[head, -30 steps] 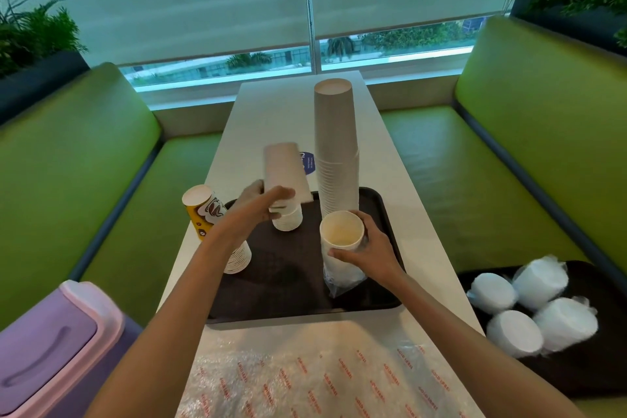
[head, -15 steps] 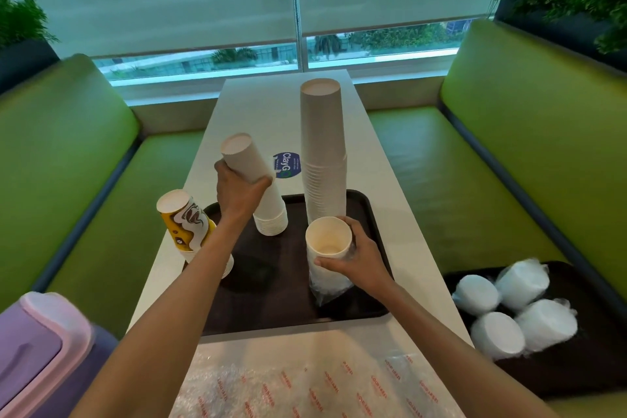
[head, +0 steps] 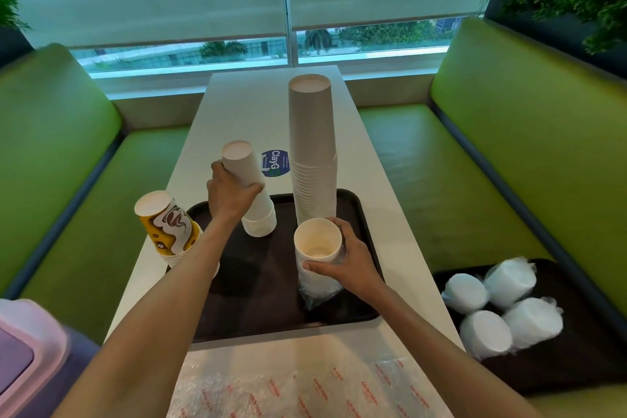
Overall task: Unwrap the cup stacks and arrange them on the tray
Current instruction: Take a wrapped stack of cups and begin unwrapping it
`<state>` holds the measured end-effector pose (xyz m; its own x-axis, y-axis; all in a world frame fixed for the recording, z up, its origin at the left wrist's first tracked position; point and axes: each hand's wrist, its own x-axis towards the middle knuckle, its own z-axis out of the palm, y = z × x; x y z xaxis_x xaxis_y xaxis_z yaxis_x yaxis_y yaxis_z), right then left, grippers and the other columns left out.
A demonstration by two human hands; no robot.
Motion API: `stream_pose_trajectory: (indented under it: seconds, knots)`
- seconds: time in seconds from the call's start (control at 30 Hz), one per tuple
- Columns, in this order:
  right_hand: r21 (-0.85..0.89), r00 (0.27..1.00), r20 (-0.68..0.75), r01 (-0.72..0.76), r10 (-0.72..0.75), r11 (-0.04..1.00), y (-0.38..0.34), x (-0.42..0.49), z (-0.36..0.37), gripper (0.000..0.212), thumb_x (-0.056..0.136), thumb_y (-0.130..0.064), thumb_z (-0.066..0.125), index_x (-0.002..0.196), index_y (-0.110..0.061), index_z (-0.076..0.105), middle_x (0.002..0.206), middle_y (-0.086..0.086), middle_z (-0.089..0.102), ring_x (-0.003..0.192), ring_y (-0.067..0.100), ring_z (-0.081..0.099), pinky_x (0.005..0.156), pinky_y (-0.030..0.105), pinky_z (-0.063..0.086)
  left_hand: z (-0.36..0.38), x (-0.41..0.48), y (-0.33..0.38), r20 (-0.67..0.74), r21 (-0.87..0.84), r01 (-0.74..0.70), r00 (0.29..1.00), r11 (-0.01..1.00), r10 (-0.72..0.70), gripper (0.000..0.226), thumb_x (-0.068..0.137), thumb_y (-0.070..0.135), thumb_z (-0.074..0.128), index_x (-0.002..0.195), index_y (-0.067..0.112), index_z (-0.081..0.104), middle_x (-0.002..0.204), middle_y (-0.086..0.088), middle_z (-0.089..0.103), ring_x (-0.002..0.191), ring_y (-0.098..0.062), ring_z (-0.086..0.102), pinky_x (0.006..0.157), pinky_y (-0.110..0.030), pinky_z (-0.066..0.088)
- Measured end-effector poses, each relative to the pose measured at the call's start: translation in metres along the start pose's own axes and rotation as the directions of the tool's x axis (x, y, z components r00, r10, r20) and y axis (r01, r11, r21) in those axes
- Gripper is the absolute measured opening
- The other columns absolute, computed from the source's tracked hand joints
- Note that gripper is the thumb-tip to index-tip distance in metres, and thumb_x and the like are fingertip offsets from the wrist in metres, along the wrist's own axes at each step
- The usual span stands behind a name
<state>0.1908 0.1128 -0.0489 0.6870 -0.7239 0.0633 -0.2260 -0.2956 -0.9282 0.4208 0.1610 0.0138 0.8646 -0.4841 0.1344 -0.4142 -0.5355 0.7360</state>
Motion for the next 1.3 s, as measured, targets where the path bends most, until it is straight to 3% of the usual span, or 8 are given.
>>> stream_pose_trajectory:
  seconds: [0.23,0.33,0.47,0.57,0.67,0.87,1.1,1.3]
  knots:
    - [-0.012,1.000,-0.002,0.007,-0.007,1.000,0.001,0.002,-0.002,0.082,0.061,-0.030,0.090,0.125,-0.036,0.038,0.121,-0.010,0.055,0.113,0.009,0.052,0.096,0.024,0.045,0.008,-0.006,-0.008,0.186,-0.030,0.140,0.974,0.990,-0.132,0.100,0.074,0.022,0.081,0.146,0.003,0.013,0.147,-0.020,0.032,0.135,-0.037,0.034,0.107,-0.046,0.032]
    - [-0.025,1.000,-0.007,0.014,-0.014,1.000,0.002,0.001,-0.003,0.082,0.062,-0.029,0.090,0.125,-0.034,0.038,0.122,-0.007,0.056,0.113,0.011,0.052,0.096,0.025,0.045,0.008,-0.032,-0.003,0.119,-0.128,0.179,0.979,0.975,-0.164,0.096,0.080,0.021,0.075,0.149,0.005,0.011,0.151,-0.019,0.025,0.139,-0.034,0.027,0.111,-0.042,0.028]
    - [-0.021,1.000,-0.023,0.012,-0.012,1.000,0.002,0.000,-0.001,0.082,0.062,-0.027,0.090,0.128,-0.030,0.041,0.124,-0.004,0.057,0.114,0.014,0.053,0.097,0.030,0.047,0.005,-0.080,0.014,-0.018,-0.191,-0.041,0.999,0.981,0.039,0.060,0.086,0.012,0.066,0.138,0.006,0.038,0.138,-0.014,0.045,0.125,-0.026,0.046,0.098,-0.030,0.038]
    - [0.003,1.000,-0.029,0.000,0.000,1.000,0.001,-0.001,0.002,0.084,0.063,-0.025,0.089,0.133,-0.024,0.042,0.125,-0.003,0.057,0.114,0.015,0.054,0.097,0.030,0.048,0.001,-0.095,0.024,0.229,-0.174,-0.215,0.940,0.961,0.252,0.039,0.089,0.018,0.064,0.126,0.011,0.054,0.128,-0.006,0.054,0.110,-0.014,0.053,0.092,-0.023,0.042]
    - [0.033,0.999,-0.030,-0.021,0.022,0.999,0.000,-0.002,0.004,0.084,0.064,-0.021,0.089,0.135,-0.022,0.043,0.122,-0.002,0.060,0.111,0.014,0.057,0.098,0.032,0.049,-0.002,-0.097,0.035,0.509,-0.083,-0.372,0.782,0.925,0.360,0.048,0.086,0.031,0.067,0.129,0.015,0.053,0.129,-0.003,0.050,0.113,-0.016,0.053,0.098,-0.031,0.046]
    - [0.051,0.997,-0.055,-0.059,0.062,0.997,0.001,-0.004,0.011,0.089,0.065,-0.022,0.088,0.139,-0.018,0.041,0.129,0.005,0.058,0.119,0.019,0.055,0.103,0.036,0.046,-0.001,-0.098,0.055,0.710,0.187,-0.606,0.628,0.773,0.320,0.068,0.078,0.041,0.073,0.134,0.013,0.048,0.134,-0.004,0.047,0.120,-0.022,0.048,0.102,-0.034,0.041]
    - [0.080,0.994,-0.059,-0.082,0.087,0.993,0.007,-0.006,0.015,0.083,0.065,-0.025,0.088,0.136,-0.019,0.046,0.126,0.002,0.061,0.112,0.013,0.056,0.098,0.030,0.048,0.005,-0.096,0.065,0.741,0.320,-0.678,0.615,0.662,0.272,0.076,0.074,0.043,0.076,0.135,0.010,0.045,0.131,-0.008,0.049,0.116,-0.024,0.052,0.098,-0.038,0.046]
    - [0.073,0.994,-0.032,-0.102,0.104,0.992,0.017,-0.008,0.020,0.087,0.069,-0.026,0.085,0.142,-0.022,0.037,0.115,-0.012,0.054,0.112,0.009,0.054,0.079,0.004,0.039,0.007,-0.096,0.066,0.733,0.331,-0.666,0.627,0.668,0.262,0.075,0.073,0.043,0.077,0.133,0.009,0.045,0.128,-0.009,0.051,0.113,-0.025,0.053,0.095,-0.037,0.047]
